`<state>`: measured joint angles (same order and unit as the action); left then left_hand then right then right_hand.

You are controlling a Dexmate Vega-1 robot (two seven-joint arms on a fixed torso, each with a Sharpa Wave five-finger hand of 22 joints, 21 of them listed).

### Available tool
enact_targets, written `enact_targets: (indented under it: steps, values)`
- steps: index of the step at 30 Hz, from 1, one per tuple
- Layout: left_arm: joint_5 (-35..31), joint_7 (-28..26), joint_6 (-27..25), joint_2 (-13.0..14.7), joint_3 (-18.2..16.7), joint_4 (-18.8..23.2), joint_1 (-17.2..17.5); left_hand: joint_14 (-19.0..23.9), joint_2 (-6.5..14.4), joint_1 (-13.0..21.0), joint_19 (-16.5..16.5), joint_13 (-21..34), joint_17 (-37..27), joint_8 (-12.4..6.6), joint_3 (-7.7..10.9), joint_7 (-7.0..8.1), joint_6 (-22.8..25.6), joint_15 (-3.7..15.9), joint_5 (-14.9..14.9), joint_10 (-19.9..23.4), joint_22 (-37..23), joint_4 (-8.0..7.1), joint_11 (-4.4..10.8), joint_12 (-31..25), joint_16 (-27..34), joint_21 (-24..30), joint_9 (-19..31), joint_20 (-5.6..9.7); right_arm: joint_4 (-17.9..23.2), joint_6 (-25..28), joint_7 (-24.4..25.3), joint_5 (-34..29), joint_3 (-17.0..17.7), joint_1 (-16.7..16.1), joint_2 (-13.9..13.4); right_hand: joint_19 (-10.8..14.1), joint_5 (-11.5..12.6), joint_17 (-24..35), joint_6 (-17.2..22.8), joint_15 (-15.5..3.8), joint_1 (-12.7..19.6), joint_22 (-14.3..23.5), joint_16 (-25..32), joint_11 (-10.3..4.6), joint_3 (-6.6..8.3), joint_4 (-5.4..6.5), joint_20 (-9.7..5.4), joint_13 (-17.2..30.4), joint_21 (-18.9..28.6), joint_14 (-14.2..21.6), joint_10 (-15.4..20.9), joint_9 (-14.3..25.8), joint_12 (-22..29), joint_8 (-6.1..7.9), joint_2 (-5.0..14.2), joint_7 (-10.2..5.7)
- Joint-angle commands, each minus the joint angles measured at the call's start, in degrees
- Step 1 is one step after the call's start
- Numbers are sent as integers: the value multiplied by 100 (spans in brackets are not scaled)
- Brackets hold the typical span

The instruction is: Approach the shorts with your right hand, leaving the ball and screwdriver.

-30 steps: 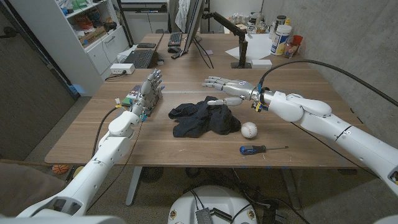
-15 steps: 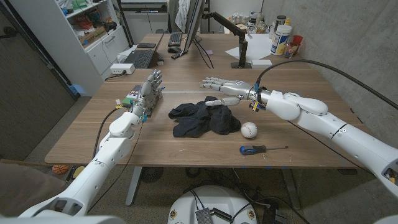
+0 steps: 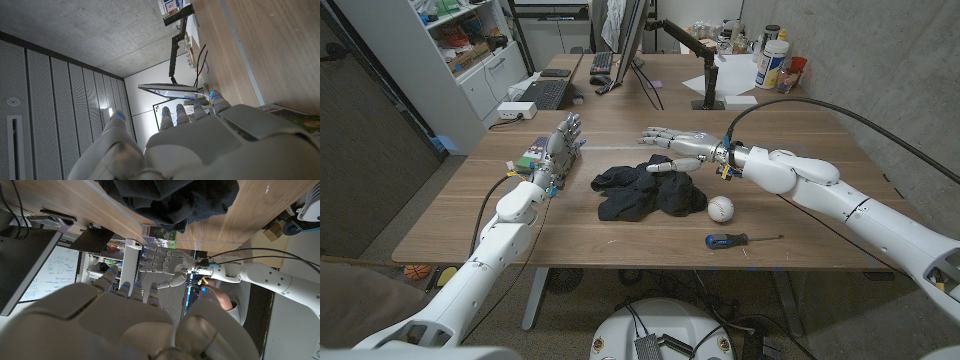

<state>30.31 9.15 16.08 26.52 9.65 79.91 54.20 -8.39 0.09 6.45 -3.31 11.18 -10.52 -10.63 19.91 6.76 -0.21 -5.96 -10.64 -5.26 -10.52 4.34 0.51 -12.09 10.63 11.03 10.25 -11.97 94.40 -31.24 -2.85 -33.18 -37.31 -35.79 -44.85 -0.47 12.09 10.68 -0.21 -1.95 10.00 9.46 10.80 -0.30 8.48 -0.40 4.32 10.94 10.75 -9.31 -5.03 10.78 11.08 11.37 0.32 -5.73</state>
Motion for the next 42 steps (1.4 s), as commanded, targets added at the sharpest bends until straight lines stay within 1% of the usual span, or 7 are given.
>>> enact_targets:
  steps: [1, 16, 19, 20, 25, 32, 42]
  values:
    - [23, -33, 34, 19, -32, 75, 71, -49, 51, -16, -48, 21, -18, -33, 20, 11, 44, 10, -11, 18, -10, 41, -24, -39, 23, 36, 22, -32, -97, -70, -28, -71, -110, 112, 78, -26, -13, 15, -37, -78, 78, 17, 27, 0, 2, -35, 60, 13, -14, -310, -50, 30, 23, -12, -11, -16]
    - [42, -50, 105, 2, -36, 112, 132, -51, 54, -20, -49, 21, -18, -32, 17, 11, 47, 11, -11, 19, -11, 48, -40, -39, 25, 38, 22, -32, -141, -202, -130, -216, -221, 267, 129, -39, -22, 16, -27, -72, 86, 17, 21, -7, 1, -50, 67, 13, -18, -337, -88, 31, 13, -8, -4, -16]
    - [44, -65, 101, 9, -41, 139, 153, -54, 54, -21, -49, 21, -18, -33, 16, 12, 51, 10, -11, 24, -11, 49, -41, -41, 24, 39, 22, -32, -161, -221, -173, -230, -255, 293, 148, -43, -23, 16, -27, -69, 87, 18, 20, -6, 1, -52, 70, 13, -19, -340, -88, 32, 14, -8, -3, -17]
    - [44, -81, 101, 15, -49, 159, 174, -56, 55, -21, -49, 21, -18, -33, 16, 12, 49, 6, -11, 26, -11, 50, -39, -42, 24, 39, 22, -32, -156, -217, -268, -287, -300, 340, 151, -43, -24, 16, -27, -72, 87, 18, 21, -6, 1, -52, 72, 13, -18, -338, -89, 32, 14, -8, -3, -19]
    - [49, -96, 108, 19, -55, 176, 196, -54, 56, -23, -50, 21, -18, -32, 15, 14, 48, 8, -11, 24, -11, 52, -32, -41, 25, 39, 22, -32, -184, -236, -297, -355, -341, 380, 170, -65, -26, 18, -40, -63, 86, 18, 12, 2, 0, -56, 80, 13, -25, -370, -123, 33, 3, -13, 1, -7]
    - [51, -94, 126, 29, -57, 191, 206, -54, 57, -24, -51, 20, -18, -31, 14, 12, 48, 6, -11, 28, -11, 55, -42, -42, 27, 40, 22, -32, -404, -271, -294, -444, -438, 509, 274, -68, -28, 23, -52, -64, 74, 18, 18, -8, 4, -47, 83, 14, -24, -373, -135, 34, 3, -17, 28, -13]
    - [56, -92, 125, 34, -51, 191, 198, -54, 59, -26, -53, 20, -18, -29, 12, 15, 44, 5, -12, 22, -11, 60, -36, -40, 28, 40, 22, -32, -546, -277, -332, -502, -527, 631, 316, -76, -32, 27, -61, -66, 60, 19, 22, -2, 2, -41, 95, 14, -24, -376, -139, 35, 7, -20, 43, -20]
